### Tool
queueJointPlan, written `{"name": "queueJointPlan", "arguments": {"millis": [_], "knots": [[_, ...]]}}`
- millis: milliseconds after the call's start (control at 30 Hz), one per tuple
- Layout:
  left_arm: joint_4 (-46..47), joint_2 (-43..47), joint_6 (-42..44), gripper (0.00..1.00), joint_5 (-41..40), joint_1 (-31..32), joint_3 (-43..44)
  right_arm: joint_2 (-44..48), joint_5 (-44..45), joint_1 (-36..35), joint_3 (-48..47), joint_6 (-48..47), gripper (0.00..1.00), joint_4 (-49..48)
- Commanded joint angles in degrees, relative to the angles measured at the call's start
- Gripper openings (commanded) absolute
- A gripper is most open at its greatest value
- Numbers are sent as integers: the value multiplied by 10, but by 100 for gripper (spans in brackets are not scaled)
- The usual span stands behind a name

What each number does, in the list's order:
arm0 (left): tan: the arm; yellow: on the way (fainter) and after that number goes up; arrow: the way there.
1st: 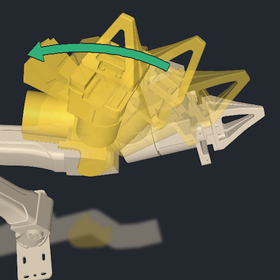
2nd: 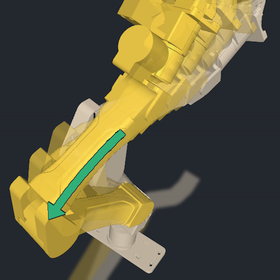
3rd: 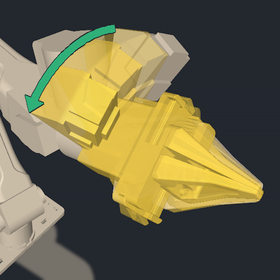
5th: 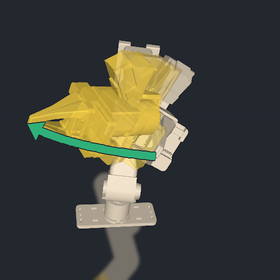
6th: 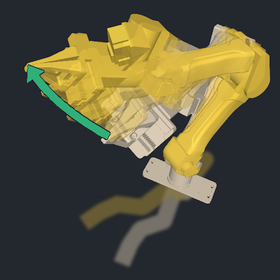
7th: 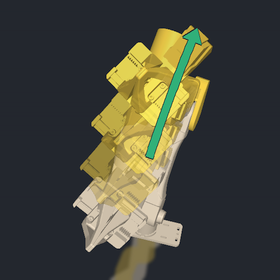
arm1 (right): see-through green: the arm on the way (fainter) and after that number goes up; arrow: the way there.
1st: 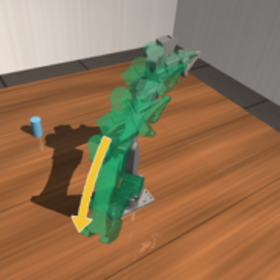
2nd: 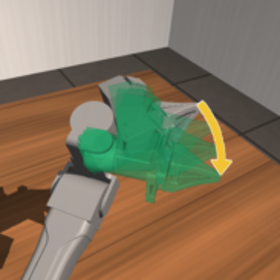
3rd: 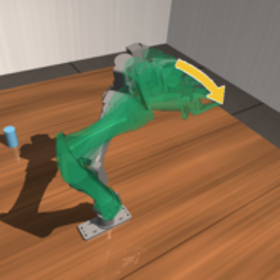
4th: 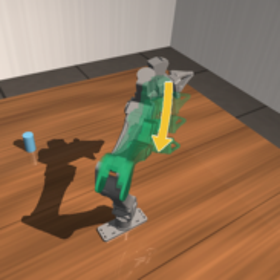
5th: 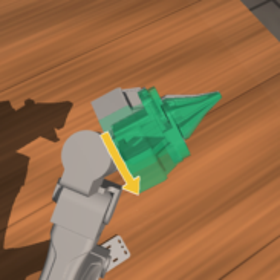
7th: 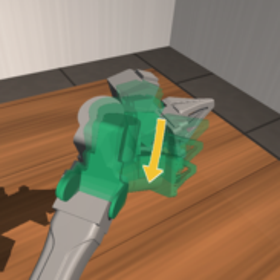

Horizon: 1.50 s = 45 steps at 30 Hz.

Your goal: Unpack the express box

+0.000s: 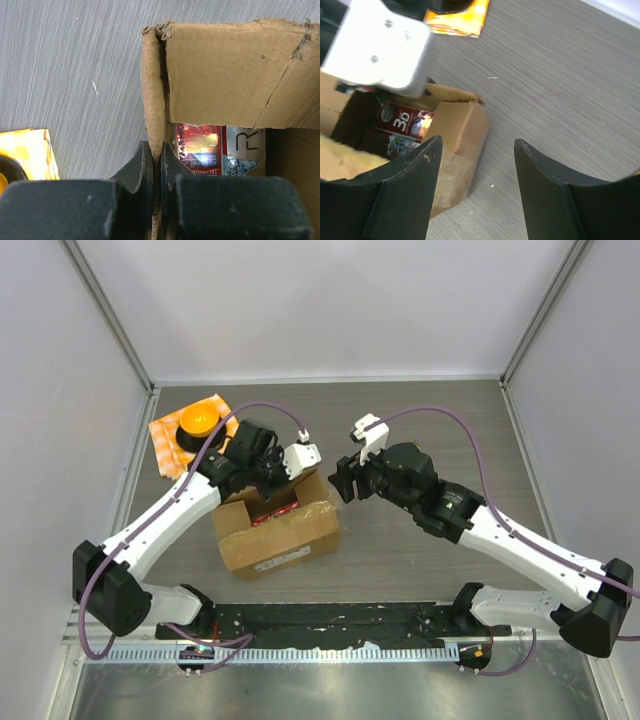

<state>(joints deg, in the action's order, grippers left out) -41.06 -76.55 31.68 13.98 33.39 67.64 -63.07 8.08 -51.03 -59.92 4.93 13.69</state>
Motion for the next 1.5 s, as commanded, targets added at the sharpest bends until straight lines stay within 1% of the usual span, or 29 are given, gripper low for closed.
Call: {"name": "queueJointPlan", "arguments": {"millis": [0,100,133,267,300,400,467,500,600,667,833,967,1133,1333,1400,1467], "knots": [[15,37,-32,1,19,5,21,-3,-36,43,11,41,63,-74],[11,45,-39,1,18,10,28,-21,-73,57,15,61,54,-100],[8,47,-39,1,18,13,29,-27,-96,64,13,67,49,-112],[6,49,-36,1,10,23,22,-55,-161,69,6,90,40,-153],[7,49,-36,1,7,27,17,-71,-174,69,2,93,33,-154],[15,52,-34,1,-6,32,7,-88,-239,69,-5,102,22,-156],[19,54,-31,1,-13,32,6,-90,-270,69,5,105,18,-156],[19,54,-30,1,-14,32,6,-87,-293,69,10,105,14,-156],[22,51,-31,1,-17,32,7,-61,-309,69,52,114,9,-171],[29,47,-30,1,-19,32,6,-41,-329,69,85,135,8,-189],[38,37,-25,1,-27,32,7,-33,-389,69,107,164,4,-202],[41,32,-19,1,-35,32,9,-14,-408,68,121,180,1,-205],[46,24,-17,1,-46,32,5,4,-426,66,144,200,1,-212],[49,14,-20,1,-46,32,8,14,-412,40,183,210,1,-218],[51,10,-21,1,-47,32,9,17,-386,30,201,206,1,-215],[51,6,-21,1,-48,32,10,20,-355,4,209,187,1,-199]]}}
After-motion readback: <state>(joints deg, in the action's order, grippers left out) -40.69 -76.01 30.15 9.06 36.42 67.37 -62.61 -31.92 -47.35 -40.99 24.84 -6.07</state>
